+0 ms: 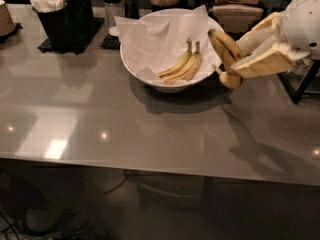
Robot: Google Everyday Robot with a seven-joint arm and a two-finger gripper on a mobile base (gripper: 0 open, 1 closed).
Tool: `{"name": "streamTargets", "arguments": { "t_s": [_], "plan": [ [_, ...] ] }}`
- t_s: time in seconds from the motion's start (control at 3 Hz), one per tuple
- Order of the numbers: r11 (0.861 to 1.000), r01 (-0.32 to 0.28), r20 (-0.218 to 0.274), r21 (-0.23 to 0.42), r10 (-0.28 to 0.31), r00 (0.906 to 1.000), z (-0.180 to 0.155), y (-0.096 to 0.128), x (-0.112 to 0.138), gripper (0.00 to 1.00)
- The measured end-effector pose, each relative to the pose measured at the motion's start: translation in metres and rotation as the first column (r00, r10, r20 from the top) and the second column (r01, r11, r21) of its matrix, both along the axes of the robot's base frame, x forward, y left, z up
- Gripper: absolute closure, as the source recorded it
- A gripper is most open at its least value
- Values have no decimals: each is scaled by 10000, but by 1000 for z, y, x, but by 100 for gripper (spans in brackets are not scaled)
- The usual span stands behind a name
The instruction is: Pick banana from white bowl
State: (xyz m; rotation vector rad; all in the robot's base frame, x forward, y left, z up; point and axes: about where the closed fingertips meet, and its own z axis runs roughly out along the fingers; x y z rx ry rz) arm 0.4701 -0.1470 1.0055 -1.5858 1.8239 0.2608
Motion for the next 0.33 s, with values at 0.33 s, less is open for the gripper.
{"name": "streamTargets", "arguments": {
  "t_s": [0.33],
  "plan": [
    [9998, 178, -63, -70, -178, 9998, -3, -6, -8, 100]
  ]
}}
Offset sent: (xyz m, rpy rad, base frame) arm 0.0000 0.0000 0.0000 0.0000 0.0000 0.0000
